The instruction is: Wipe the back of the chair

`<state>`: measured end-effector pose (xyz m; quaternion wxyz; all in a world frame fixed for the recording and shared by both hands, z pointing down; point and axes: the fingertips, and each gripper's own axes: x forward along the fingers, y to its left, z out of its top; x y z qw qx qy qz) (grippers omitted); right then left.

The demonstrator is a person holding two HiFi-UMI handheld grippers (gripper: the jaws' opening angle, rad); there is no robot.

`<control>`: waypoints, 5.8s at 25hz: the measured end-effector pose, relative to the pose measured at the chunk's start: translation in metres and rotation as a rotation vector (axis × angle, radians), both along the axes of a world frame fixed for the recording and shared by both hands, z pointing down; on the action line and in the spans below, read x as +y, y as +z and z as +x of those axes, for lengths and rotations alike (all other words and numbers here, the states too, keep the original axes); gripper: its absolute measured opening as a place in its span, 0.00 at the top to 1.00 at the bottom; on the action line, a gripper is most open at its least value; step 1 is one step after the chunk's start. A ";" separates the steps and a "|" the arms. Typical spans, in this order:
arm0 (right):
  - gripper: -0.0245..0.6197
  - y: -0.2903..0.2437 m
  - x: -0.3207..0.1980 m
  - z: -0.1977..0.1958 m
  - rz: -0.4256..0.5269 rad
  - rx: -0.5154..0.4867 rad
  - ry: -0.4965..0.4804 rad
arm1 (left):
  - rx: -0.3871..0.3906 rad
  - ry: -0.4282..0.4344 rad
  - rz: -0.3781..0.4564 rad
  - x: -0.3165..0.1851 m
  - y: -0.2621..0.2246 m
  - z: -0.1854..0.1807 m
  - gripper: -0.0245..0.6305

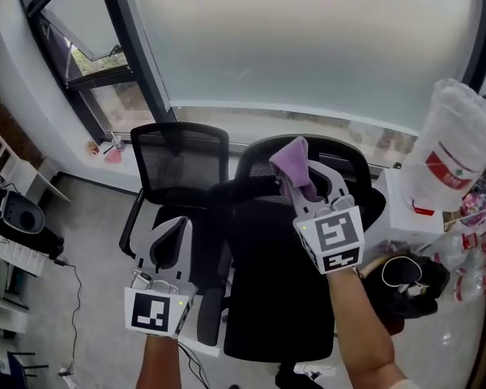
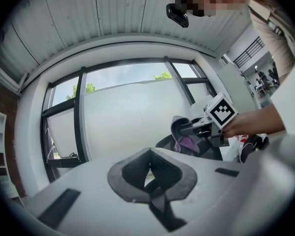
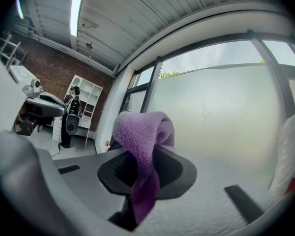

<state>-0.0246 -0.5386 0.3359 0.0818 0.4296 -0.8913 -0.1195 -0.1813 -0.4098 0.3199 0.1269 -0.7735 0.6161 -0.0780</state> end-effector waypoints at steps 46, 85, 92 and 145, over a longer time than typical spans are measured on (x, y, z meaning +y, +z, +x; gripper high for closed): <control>0.88 0.054 -0.017 -0.087 -0.052 -0.002 -0.029 | 0.041 -0.082 -0.089 -0.024 0.072 -0.037 0.95; 0.88 0.136 0.006 -0.075 -0.160 -0.004 -0.016 | 0.033 -0.116 -0.122 0.024 0.089 -0.032 0.95; 0.88 0.139 -0.024 0.103 -0.146 -0.103 0.329 | 0.025 -0.060 -0.119 0.009 0.087 0.004 0.95; 0.88 0.116 0.064 -0.044 -0.261 -0.059 -0.027 | 0.031 -0.050 -0.087 0.086 0.051 -0.035 0.95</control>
